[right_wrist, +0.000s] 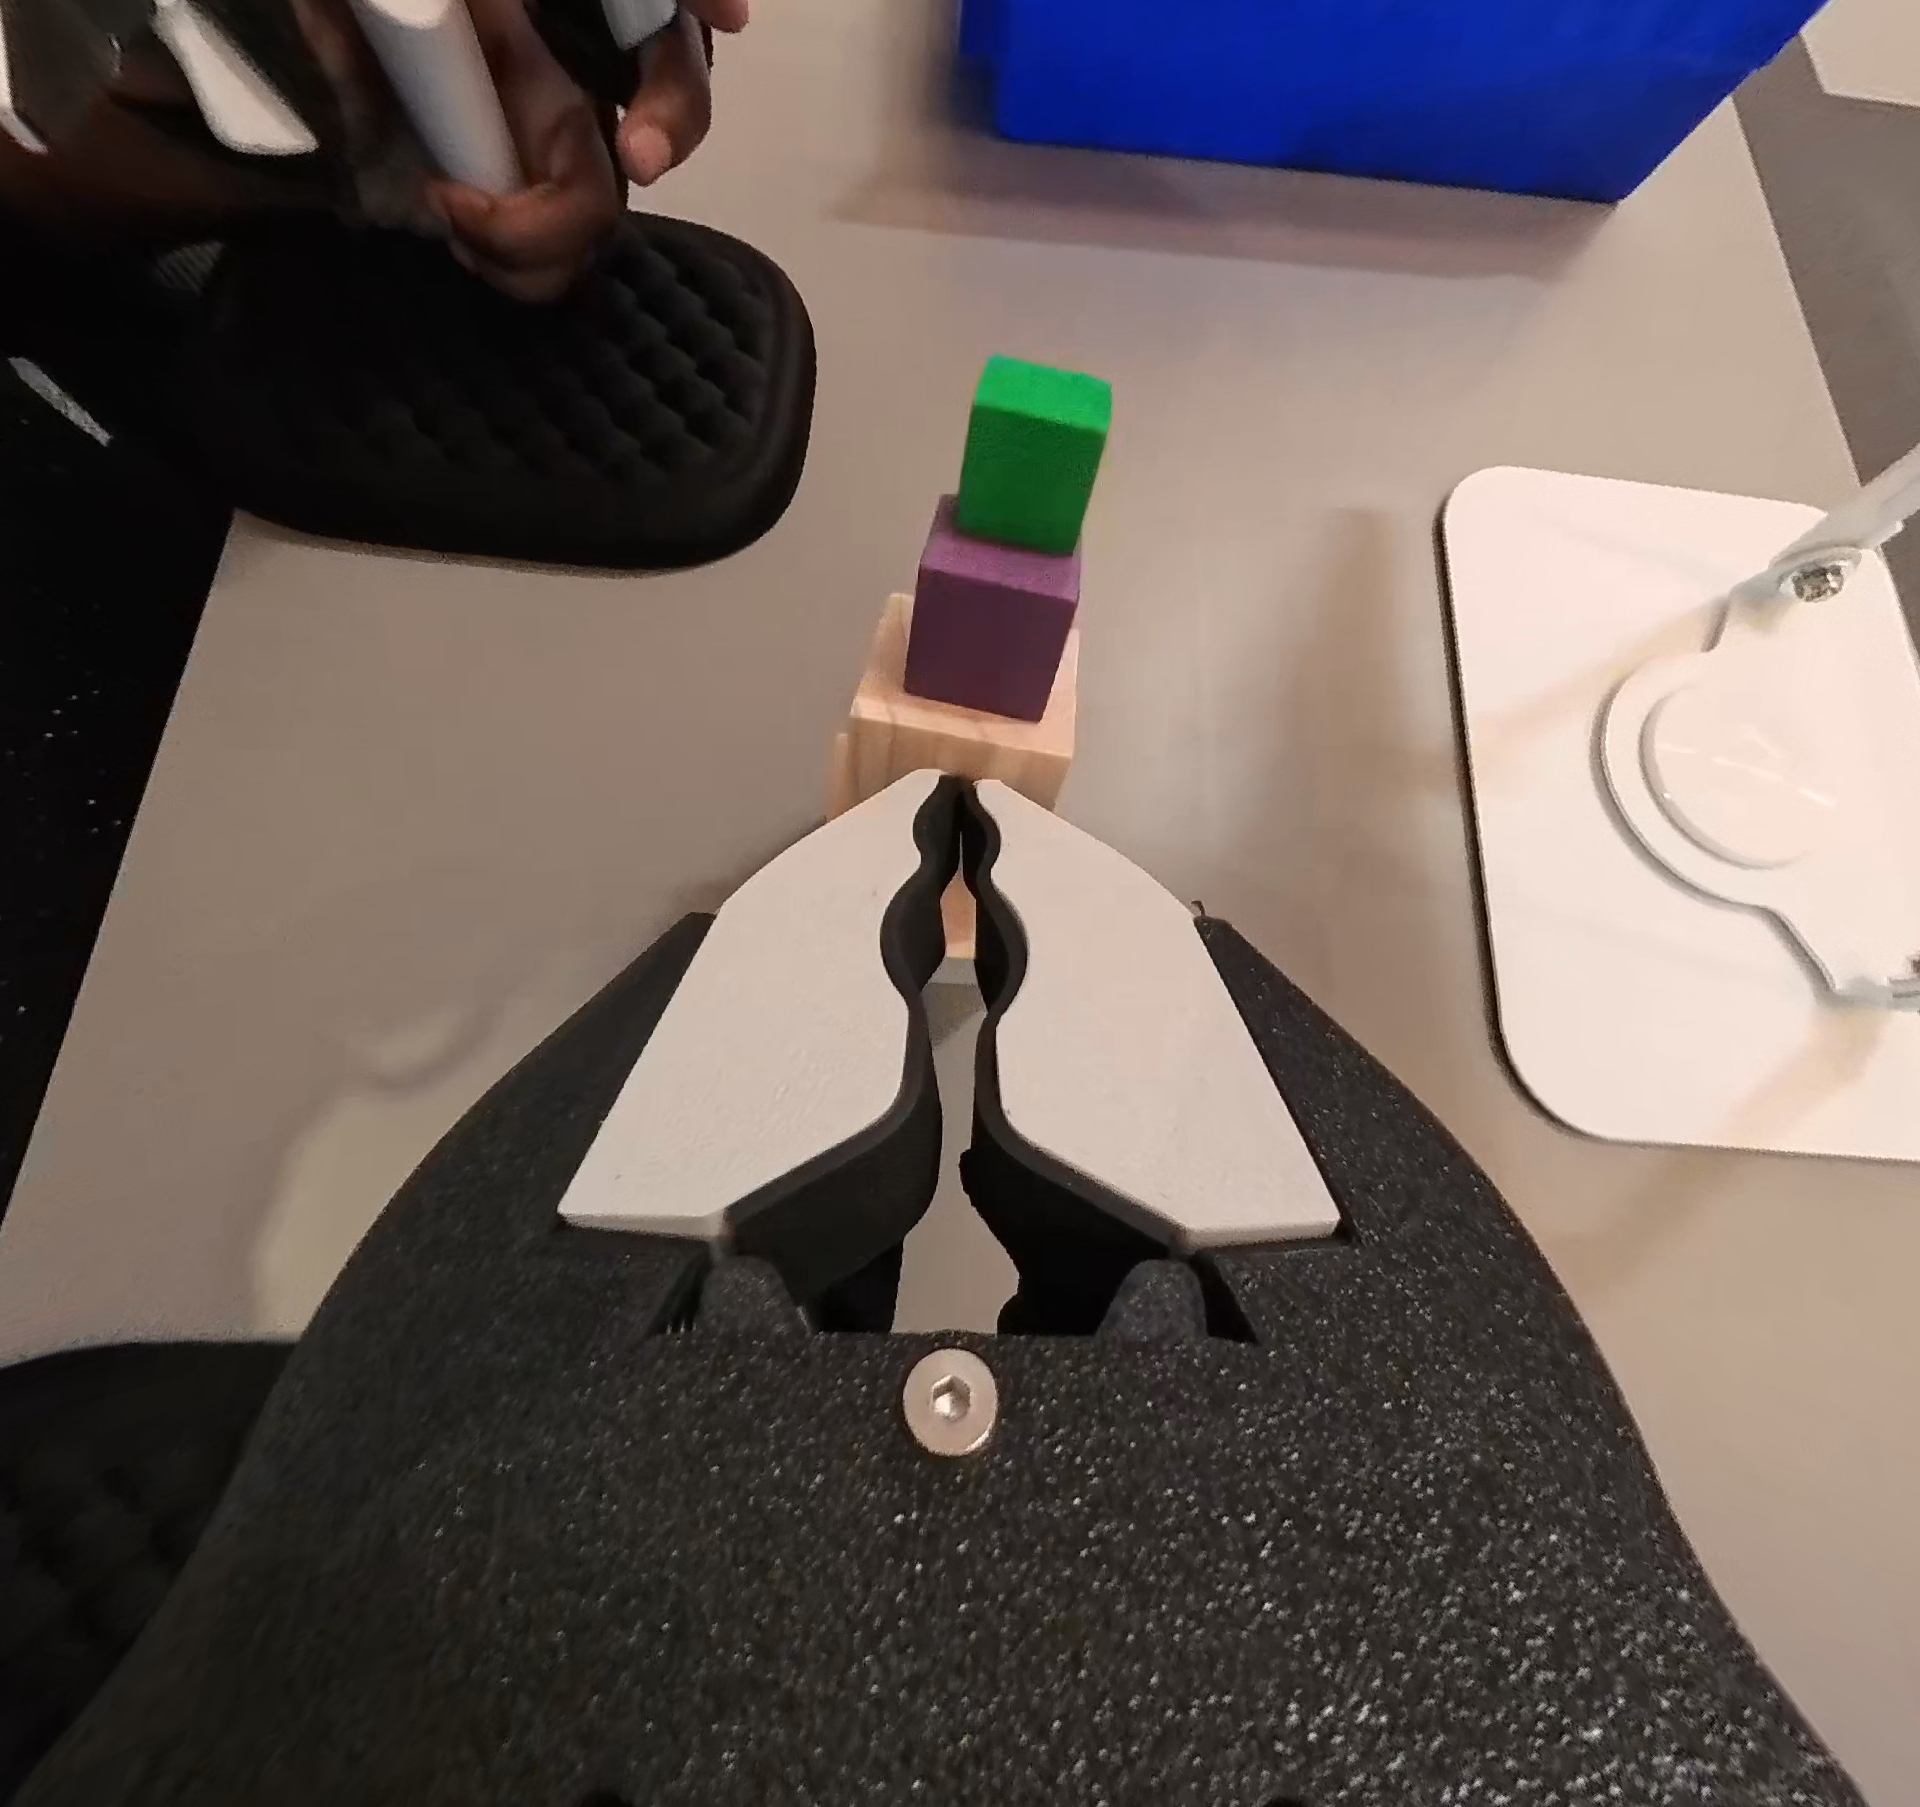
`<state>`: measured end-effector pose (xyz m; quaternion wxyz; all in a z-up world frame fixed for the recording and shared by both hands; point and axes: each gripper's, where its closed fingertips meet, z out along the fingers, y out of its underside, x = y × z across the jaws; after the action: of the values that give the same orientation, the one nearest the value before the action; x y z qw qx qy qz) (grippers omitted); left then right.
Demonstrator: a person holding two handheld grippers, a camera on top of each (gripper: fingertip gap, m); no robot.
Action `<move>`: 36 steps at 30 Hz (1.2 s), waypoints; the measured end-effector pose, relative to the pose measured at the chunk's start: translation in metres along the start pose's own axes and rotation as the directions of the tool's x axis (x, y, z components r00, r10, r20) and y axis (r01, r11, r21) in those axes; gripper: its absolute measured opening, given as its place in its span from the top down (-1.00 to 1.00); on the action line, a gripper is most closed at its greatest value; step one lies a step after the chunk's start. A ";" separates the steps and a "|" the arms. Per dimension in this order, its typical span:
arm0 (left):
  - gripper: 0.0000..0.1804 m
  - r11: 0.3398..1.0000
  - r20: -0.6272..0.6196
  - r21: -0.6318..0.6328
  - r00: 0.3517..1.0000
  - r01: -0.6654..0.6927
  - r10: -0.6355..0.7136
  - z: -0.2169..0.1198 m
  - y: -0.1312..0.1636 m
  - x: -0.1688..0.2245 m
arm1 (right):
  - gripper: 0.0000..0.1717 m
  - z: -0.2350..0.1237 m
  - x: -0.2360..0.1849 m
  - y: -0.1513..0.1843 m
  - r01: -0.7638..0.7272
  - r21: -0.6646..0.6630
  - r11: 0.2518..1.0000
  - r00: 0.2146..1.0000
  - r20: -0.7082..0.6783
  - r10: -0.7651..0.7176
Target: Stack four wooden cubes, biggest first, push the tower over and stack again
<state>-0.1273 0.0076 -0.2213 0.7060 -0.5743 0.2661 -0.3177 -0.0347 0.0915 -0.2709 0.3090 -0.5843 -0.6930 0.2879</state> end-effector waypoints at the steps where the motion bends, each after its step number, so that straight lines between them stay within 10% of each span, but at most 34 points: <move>1: -0.46 1.000 0.000 0.001 1.000 0.001 -0.001 0.000 0.000 0.000 | 1.00 0.001 0.000 -0.002 0.004 0.003 1.000 1.000 0.001 -0.004; 23: -0.42 1.000 -0.001 0.006 1.000 0.009 -0.009 0.000 -0.001 -0.001 | 0.95 0.006 -0.010 -0.033 0.022 0.155 0.988 1.000 0.010 -0.024; 36: -0.54 1.000 -0.010 -0.016 1.000 -0.015 0.014 0.002 0.002 0.002 | -0.48 -0.051 -0.022 -0.052 -0.064 0.475 0.878 0.969 -0.181 0.169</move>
<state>-0.1242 0.0071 -0.2233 0.7025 -0.5764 0.2762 -0.3132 -0.0262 0.0637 -0.2004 0.4957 -0.5618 -0.5291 0.3983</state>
